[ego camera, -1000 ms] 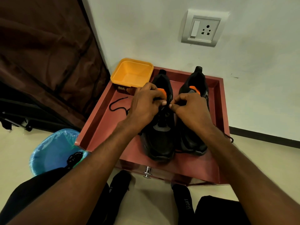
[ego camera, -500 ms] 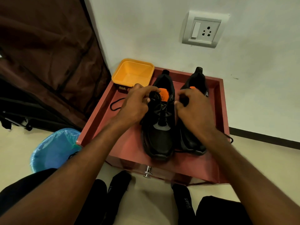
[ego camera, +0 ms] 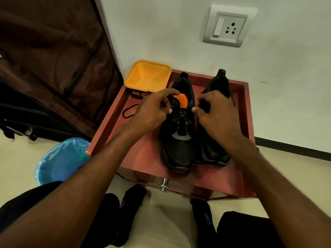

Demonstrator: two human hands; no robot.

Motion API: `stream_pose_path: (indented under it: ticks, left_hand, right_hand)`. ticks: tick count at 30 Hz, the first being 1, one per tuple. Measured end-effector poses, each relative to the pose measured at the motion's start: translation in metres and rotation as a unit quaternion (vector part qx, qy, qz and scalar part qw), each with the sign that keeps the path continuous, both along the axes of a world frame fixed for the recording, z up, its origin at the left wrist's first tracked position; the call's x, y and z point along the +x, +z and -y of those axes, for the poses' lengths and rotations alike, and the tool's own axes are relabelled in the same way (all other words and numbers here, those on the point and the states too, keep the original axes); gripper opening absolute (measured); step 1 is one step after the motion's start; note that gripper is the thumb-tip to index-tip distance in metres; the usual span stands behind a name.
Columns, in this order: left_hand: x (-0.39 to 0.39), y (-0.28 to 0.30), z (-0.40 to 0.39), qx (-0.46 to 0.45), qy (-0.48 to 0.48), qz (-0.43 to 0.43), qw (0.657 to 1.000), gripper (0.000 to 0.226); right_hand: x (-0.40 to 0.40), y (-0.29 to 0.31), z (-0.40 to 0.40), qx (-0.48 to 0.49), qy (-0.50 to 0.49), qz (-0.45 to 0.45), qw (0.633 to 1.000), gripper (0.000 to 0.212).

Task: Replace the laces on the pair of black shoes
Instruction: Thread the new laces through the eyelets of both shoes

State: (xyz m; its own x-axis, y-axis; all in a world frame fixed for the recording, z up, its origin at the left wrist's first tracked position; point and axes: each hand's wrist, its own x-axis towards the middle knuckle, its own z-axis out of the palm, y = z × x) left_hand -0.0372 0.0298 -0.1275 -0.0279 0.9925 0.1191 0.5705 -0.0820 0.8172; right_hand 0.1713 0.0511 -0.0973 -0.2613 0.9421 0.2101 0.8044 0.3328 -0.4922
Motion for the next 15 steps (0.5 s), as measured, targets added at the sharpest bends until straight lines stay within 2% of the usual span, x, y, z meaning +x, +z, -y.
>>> stream_pose_path:
  ticks: [1, 3, 5, 7, 9, 12, 15]
  left_hand:
    - [0.000, 0.000, 0.000, -0.001, 0.001, 0.002, 1.000, 0.063]
    - [0.002, -0.002, 0.001, 0.003, 0.006, 0.000, 1.000, 0.068]
    - [0.002, -0.004, 0.001, 0.020, 0.006, -0.011, 1.000, 0.066]
    - [0.002, -0.005, 0.001, 0.031, 0.005, -0.020, 0.999, 0.063]
    - [0.001, -0.003, 0.001, 0.030, 0.009, -0.018, 0.999, 0.061]
    - [0.002, 0.000, 0.001, 0.025, 0.014, -0.013, 0.999, 0.059]
    - [0.005, 0.001, 0.001, 0.023, 0.018, -0.026, 0.999, 0.057]
  right_hand:
    - [-0.003, -0.004, 0.001, -0.035, 0.019, 0.014, 0.999, 0.025]
    - [-0.002, -0.003, 0.000, -0.046, 0.011, -0.004, 0.999, 0.015]
    - [0.007, 0.005, -0.007, -0.003, -0.076, -0.069, 0.995, 0.012]
    - [0.021, 0.018, -0.014, 0.068, -0.210, -0.128, 0.967, 0.015]
    - [0.032, 0.022, -0.016, 0.129, -0.257, -0.142, 0.947, 0.019]
    - [0.026, 0.016, -0.009, 0.136, -0.147, -0.106, 0.974, 0.025]
    - [0.006, 0.000, 0.001, 0.014, -0.002, -0.014, 1.000, 0.027]
